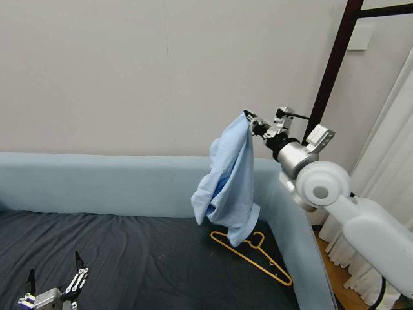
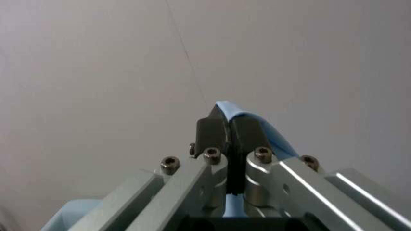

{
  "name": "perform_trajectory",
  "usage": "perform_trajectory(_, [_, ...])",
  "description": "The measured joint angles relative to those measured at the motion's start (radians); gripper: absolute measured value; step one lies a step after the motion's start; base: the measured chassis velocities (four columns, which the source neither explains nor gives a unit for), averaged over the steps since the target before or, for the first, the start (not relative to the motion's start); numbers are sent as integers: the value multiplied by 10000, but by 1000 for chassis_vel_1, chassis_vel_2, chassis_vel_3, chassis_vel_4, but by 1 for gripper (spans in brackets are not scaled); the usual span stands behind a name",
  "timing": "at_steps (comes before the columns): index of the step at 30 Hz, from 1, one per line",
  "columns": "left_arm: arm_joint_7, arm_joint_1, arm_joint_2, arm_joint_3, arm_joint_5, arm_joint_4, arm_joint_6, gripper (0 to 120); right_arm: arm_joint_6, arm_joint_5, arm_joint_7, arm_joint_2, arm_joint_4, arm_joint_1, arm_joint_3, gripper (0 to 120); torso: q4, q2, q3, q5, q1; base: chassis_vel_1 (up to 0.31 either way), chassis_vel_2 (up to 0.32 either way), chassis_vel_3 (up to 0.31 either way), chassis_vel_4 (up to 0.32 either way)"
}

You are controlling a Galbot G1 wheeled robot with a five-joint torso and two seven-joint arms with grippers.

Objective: Pick up the clothes from the sofa and hang them on the clothes hanger.

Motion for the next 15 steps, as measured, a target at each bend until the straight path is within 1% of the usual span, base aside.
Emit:
perform_trajectory(2, [-3, -29, -5, 21, 2, 4, 2, 100, -22, -20, -163, -196, 189, -139, 75, 0, 0, 0, 0, 0, 0, 0, 0, 0, 0])
perform_trajectory(5, [-10, -40, -6, 37, 5, 5, 7, 100, -26, -135, -317, -221, 331, -447, 66, 0, 1, 1, -1, -1, -1, 0, 0, 0, 0])
perform_trajectory(6, [-16, -41, 1, 34, 10, 1, 27, 100, 82, -659, -729, 27, 279, -1153, -324, 0, 2, 0, 0, -1, 0, 0, 0, 0, 0])
perform_trajectory(8, [-18, -35, 32, 1, 8, -6, 37, 100, 382, -1250, -1287, 507, -1, -1800, -806, 0, 2, 0, 0, -1, 0, 0, 0, 0, 0])
perform_trajectory(9, [-18, -35, 32, 1, 8, -6, 37, 100, 382, -1250, -1287, 507, -1, -1800, -806, 0, 2, 0, 0, -1, 0, 0, 0, 0, 0])
perform_trajectory(11, [-22, -23, 63, -49, 5, 25, 51, 100, 672, -1807, -1675, 1042, -353, -2264, -1298, 0, 3, 0, 0, 1, 0, 0, 0, 0, 0])
perform_trajectory(14, [-28, 23, 82, -121, 4, 42, 113, 100, 1129, -2595, -2089, 1836, -1055, -2809, -2007, 0, 4, 1, 0, -4, 0, 0, 0, 0, 0])
perform_trajectory(15, [-28, 23, 82, -121, 4, 42, 113, 100, 1129, -2595, -2089, 1836, -1055, -2809, -2007, 0, 4, 1, 0, -4, 0, 0, 0, 0, 0])
